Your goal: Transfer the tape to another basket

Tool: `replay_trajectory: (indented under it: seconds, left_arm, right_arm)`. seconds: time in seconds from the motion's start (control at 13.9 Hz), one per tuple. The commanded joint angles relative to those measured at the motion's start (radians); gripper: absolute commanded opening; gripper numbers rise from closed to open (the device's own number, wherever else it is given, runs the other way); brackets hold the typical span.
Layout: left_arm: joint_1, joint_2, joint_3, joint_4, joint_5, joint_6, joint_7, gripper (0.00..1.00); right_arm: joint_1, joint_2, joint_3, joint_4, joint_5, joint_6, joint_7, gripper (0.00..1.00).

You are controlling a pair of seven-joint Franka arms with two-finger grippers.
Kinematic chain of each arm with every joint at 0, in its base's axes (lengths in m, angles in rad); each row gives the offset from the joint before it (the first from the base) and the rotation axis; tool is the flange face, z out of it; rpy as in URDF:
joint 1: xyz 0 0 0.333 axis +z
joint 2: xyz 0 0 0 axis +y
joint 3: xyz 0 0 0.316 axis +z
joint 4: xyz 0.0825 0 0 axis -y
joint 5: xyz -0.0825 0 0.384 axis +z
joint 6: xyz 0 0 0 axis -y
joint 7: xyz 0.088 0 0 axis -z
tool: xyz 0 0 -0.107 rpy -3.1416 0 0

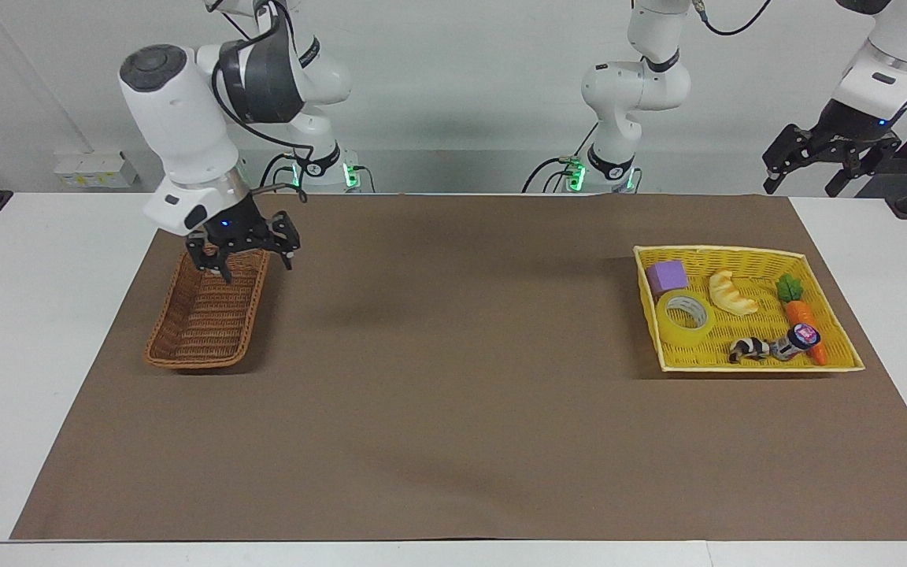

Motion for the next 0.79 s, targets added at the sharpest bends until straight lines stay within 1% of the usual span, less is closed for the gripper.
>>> replay_trajectory:
  seconds: [0.0, 0.07, 0.14, 0.29, 0.72]
  left_arm:
    - [-0.013, -0.009, 0.013, 0.006, -0.004, -0.020, -0.003, 1.00]
    - [-0.014, -0.009, 0.013, 0.006, -0.004, -0.020, -0.003, 1.00]
    - [-0.013, -0.009, 0.013, 0.008, -0.004, -0.009, -0.003, 1.00]
    - [-0.014, -0.007, 0.013, 0.008, -0.002, -0.013, -0.008, 1.00]
    - [-0.016, -0.009, 0.014, 0.006, -0.002, -0.023, -0.011, 1.00]
  right_arm:
    - [-0.003, 0.007, 0.000, 0.116, -0.044, -0.101, 0.190, 1.00]
    - [0.001, 0.007, 0.001, 0.141, -0.052, -0.132, 0.240, 1.00]
    - [0.001, 0.007, 0.003, 0.153, -0.053, -0.158, 0.247, 1.00]
    - [-0.006, -0.003, 0.006, 0.144, -0.031, -0.160, 0.246, 1.00]
    - [-0.007, -0.005, 0.004, 0.141, -0.029, -0.165, 0.236, 1.00]
